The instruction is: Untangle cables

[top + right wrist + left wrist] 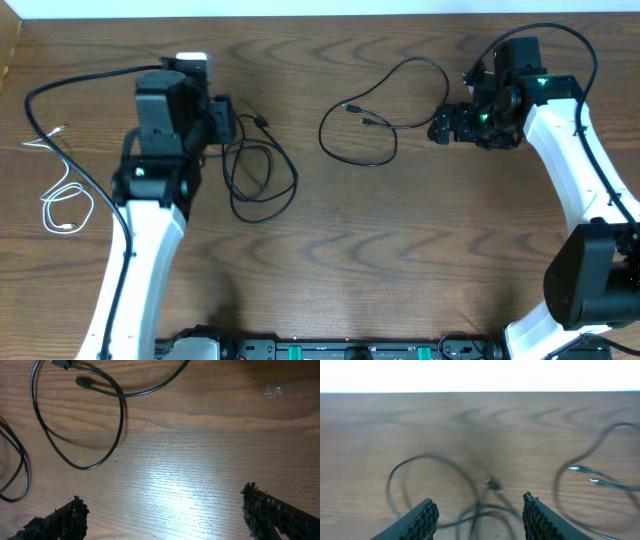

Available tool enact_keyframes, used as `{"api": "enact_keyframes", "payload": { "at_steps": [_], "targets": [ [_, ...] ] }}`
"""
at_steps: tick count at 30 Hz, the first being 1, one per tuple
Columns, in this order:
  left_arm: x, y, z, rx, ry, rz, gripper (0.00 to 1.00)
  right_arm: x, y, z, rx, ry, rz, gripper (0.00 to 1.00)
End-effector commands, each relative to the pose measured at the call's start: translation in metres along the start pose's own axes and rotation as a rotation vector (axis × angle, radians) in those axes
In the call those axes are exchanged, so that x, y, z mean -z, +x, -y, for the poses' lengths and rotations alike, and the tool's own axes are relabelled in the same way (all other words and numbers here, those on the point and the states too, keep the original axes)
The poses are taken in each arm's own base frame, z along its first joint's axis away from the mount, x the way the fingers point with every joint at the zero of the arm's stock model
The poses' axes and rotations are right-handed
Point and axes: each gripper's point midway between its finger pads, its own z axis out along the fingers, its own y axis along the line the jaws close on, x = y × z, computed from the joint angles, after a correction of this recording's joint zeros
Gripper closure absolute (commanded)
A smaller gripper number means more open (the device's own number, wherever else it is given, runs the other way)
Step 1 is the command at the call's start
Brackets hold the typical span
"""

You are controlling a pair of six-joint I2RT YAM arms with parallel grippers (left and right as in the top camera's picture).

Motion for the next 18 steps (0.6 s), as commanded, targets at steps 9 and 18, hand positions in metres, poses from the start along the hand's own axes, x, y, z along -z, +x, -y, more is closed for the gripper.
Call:
{"api": "enact_keyframes", "payload": {
  "at_steps": [9,18],
  "targets": [
    [-0.038,0.07,0.047,0.028,0.018,-0.269,0.43,0.0,0.002,-0.002,-0.012,-0.01,-0.003,0.03],
    [-0.08,0.13,0.045,-0.028,-0.072,-0.462,0.43,0.0,0.0,-0.002,-0.01,-0.011,0.005,0.03]
  ]
}}
